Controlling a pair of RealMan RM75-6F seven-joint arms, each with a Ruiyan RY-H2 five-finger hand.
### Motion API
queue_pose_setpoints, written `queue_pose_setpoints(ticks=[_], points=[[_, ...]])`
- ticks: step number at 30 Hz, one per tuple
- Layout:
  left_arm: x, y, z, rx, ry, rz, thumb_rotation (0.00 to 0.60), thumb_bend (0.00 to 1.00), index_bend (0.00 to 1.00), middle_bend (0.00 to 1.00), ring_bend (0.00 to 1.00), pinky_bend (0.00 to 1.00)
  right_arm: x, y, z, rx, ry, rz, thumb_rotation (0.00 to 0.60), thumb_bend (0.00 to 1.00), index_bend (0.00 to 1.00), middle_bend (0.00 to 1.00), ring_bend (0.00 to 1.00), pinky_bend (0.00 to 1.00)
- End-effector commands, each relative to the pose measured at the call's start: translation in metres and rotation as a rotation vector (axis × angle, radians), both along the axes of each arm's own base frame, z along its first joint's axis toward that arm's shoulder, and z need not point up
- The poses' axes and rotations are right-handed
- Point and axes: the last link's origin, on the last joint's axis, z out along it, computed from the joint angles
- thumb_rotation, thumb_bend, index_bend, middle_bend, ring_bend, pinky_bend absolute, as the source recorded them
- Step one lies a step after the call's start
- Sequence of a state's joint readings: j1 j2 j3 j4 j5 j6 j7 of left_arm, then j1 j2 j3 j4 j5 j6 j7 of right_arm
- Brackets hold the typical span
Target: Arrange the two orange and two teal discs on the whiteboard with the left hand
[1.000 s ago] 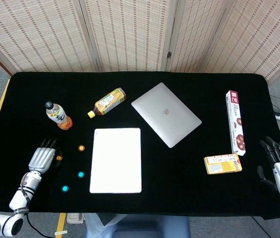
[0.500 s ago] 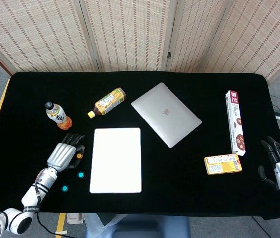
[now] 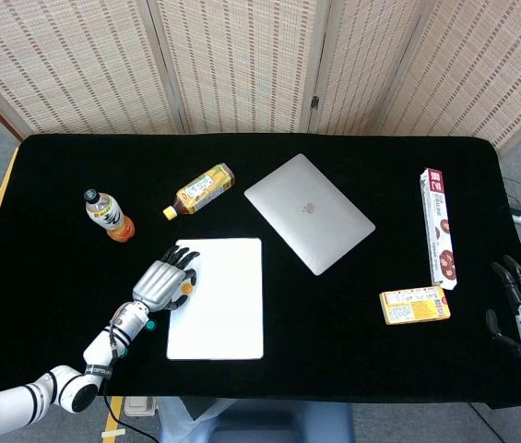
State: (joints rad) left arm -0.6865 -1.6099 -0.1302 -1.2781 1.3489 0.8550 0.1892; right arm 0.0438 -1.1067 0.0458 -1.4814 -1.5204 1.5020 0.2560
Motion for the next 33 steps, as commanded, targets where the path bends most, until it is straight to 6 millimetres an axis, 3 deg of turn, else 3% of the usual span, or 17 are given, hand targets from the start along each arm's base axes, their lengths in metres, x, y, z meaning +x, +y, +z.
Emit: queue_pose_setpoints(ticks=[1,7,13,23,33], points=[[0.003,0.001,-0.007,-0.012,0.009,-0.003,0.600,0.44,0.51,0.11,0.00,0.00,0.000,0.000,0.001,-0.002,0.000,-0.003,0.600,0.58,0.00,0.00,0.00,0.00],[0.005,0.003,-0.009,0.000,0.006,0.002,0.600,0.43,0.34,0.10,0.00,0.00,0.001,0.000,0.001,-0.004,0.000,0.001,0.600,0.58,0.00,0.00,0.00,0.00],[-0.009,0.005,0.006,0.045,0.006,0.029,0.600,0.43,0.38,0.10,0.00,0.00,0.002,0.000,0.000,-0.001,-0.001,0.003,0.600,0.58,0.00,0.00,0.00,0.00],[-0.057,0.011,0.018,0.087,0.042,0.161,0.600,0.43,0.42,0.10,0.00,0.00,0.004,-0.003,-0.002,0.006,0.001,0.014,0.600,0.58,0.00,0.00,0.00,0.00],[-0.069,0.020,0.018,0.116,0.044,0.191,0.600,0.43,0.42,0.10,0.00,0.00,0.006,-0.002,-0.002,0.005,0.006,0.012,0.600,0.58,0.00,0.00,0.00,0.00]])
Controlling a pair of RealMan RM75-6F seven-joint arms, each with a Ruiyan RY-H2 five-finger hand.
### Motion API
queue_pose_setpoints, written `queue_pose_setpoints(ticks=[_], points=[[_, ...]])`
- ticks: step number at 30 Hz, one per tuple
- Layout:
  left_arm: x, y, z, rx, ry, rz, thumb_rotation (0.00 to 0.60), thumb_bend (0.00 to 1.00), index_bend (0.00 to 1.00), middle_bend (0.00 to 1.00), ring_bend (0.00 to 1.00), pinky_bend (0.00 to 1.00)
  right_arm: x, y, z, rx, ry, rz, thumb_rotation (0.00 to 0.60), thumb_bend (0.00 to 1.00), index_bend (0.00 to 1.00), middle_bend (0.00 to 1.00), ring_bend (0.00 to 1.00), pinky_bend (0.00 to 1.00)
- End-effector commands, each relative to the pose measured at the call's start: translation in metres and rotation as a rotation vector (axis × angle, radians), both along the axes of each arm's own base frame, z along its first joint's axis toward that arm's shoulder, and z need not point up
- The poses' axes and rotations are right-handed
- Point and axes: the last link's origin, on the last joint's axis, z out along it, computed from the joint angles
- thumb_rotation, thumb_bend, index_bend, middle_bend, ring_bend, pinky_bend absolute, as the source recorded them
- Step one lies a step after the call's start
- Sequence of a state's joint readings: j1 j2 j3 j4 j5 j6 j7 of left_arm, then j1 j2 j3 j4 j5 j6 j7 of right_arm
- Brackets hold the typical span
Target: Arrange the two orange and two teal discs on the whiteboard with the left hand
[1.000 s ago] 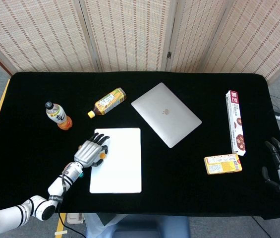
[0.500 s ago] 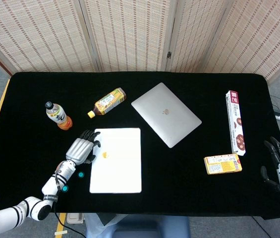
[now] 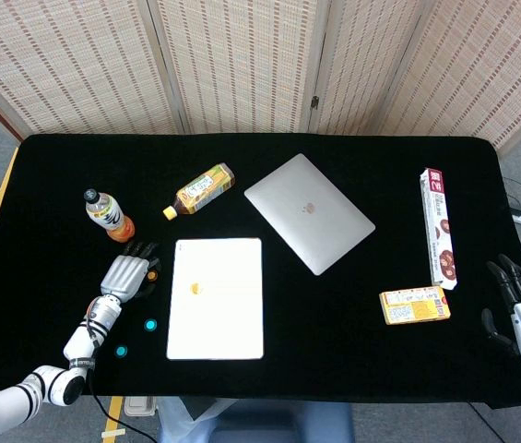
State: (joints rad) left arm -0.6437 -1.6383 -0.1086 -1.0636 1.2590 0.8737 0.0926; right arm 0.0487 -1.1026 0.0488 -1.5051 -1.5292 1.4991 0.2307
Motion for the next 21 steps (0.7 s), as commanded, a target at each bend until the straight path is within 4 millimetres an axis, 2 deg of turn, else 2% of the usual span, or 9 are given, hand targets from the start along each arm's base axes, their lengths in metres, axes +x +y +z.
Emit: queue_pose_setpoints(ticks=[1,11,21], points=[[-0.0019,0.0020,-0.0009,0.002,0.003,0.005,0.600,0.43,0.42,0.10,0.00,0.00,0.0000,0.0005,0.0001,-0.001,0.000,-0.002,0.600,0.58,0.00,0.00,0.00,0.00],[-0.0090,0.0063,-0.0001,0.012,0.013,0.020,0.600,0.43,0.45,0.10,0.00,0.00,0.0007,0.0009,0.0002,-0.001,0.002,-0.004,0.600,0.58,0.00,0.00,0.00,0.00],[-0.0107,0.0073,-0.0006,0.013,0.018,0.016,0.600,0.43,0.51,0.10,0.00,0.00,0.0014,0.0011,0.0002,-0.003,0.002,-0.006,0.600,0.58,0.00,0.00,0.00,0.00]])
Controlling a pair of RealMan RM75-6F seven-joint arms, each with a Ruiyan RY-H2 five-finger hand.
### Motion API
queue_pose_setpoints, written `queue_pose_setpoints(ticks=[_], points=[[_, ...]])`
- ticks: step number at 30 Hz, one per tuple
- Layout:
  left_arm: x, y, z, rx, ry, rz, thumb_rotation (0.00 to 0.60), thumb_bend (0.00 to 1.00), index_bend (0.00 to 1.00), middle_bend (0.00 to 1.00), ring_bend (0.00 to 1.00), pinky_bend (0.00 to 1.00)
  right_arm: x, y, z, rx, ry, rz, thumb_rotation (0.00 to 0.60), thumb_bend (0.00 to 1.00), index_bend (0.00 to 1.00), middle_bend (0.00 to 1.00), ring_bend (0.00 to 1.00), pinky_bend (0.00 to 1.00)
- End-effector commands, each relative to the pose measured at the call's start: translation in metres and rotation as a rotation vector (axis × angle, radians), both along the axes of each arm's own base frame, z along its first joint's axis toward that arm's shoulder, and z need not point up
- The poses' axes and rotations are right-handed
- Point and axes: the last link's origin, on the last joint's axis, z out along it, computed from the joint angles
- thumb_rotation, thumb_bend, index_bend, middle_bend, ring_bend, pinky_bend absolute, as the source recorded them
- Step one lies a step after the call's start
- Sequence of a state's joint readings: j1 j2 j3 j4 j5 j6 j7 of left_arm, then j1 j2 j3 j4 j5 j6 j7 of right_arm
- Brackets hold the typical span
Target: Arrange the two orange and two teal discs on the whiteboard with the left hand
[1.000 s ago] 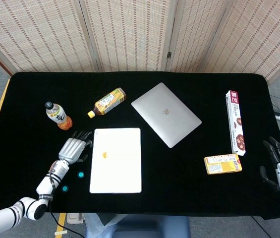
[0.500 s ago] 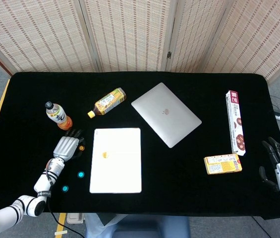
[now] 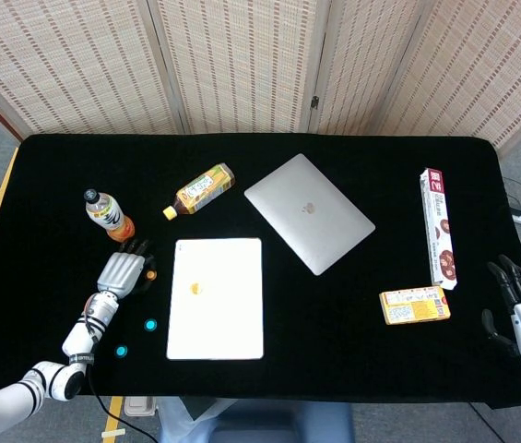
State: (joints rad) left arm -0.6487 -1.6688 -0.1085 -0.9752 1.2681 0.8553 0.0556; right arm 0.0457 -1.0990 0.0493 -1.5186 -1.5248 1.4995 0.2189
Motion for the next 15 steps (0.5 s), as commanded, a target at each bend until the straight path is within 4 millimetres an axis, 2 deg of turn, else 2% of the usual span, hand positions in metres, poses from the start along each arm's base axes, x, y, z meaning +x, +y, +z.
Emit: queue_pose_setpoints(ticks=[1,7,15], points=[[0.001,0.000,0.001,0.002,-0.004,-0.007,0.600,0.43,0.52,0.10,0.00,0.00,0.000,0.000,0.000,-0.001,0.000,0.000,0.600,0.58,0.00,0.00,0.00,0.00],[0.018,-0.004,0.009,0.003,-0.029,-0.067,0.600,0.43,0.52,0.11,0.00,0.00,0.000,0.001,0.000,-0.003,-0.002,0.000,0.600,0.58,0.00,0.00,0.00,0.00],[0.062,-0.012,0.007,-0.044,-0.107,-0.150,0.600,0.43,0.52,0.11,0.00,0.00,-0.002,0.001,0.001,-0.004,-0.002,-0.001,0.600,0.58,0.00,0.00,0.00,0.00]])
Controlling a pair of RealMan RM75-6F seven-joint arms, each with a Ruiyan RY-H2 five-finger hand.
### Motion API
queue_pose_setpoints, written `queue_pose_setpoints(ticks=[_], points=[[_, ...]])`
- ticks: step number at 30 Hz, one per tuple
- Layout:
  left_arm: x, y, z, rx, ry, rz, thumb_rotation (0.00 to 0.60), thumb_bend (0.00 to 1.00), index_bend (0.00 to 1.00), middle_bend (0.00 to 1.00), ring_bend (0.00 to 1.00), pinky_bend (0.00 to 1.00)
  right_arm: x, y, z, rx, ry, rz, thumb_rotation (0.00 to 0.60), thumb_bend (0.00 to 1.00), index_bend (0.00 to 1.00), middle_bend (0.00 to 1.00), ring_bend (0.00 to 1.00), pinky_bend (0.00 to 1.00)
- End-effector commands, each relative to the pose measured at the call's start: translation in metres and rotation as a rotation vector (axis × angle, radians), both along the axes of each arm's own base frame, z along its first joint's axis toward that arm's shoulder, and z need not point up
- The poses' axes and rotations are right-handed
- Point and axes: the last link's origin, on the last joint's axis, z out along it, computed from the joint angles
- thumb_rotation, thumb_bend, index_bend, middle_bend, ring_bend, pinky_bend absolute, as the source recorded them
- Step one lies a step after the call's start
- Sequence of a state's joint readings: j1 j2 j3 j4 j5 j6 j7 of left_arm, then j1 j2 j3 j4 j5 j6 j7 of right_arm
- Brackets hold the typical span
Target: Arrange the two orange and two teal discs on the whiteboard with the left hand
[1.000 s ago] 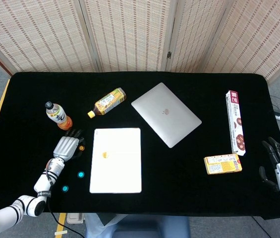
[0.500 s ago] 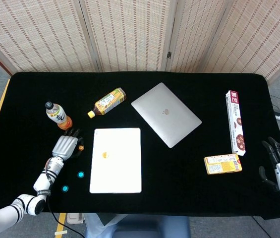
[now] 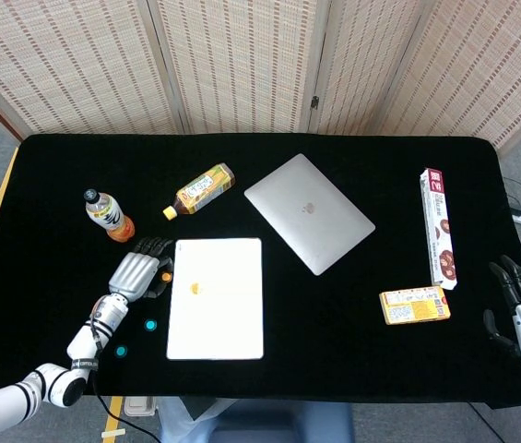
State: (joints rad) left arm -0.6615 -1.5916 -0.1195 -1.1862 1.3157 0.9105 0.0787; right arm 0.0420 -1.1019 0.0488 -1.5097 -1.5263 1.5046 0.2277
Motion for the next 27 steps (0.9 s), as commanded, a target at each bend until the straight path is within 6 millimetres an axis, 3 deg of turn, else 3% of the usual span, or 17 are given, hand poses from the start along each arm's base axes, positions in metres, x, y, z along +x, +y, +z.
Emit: queue_pose_setpoints(ticks=[1,12,27], points=[[0.023,0.000,-0.001,-0.019,-0.022,-0.050,0.600,0.43,0.52,0.11,0.00,0.00,0.000,0.000,0.000,-0.001,0.000,-0.001,0.600,0.58,0.00,0.00,0.00,0.00],[0.070,-0.003,-0.031,-0.103,-0.027,-0.132,0.600,0.43,0.52,0.11,0.00,0.00,-0.003,0.001,0.001,-0.004,0.000,-0.013,0.600,0.58,0.00,0.00,0.00,0.00],[0.078,-0.005,-0.056,-0.139,0.006,-0.131,0.600,0.43,0.52,0.11,0.00,0.00,-0.004,0.003,0.003,-0.010,0.001,-0.019,0.600,0.58,0.00,0.00,0.00,0.00]])
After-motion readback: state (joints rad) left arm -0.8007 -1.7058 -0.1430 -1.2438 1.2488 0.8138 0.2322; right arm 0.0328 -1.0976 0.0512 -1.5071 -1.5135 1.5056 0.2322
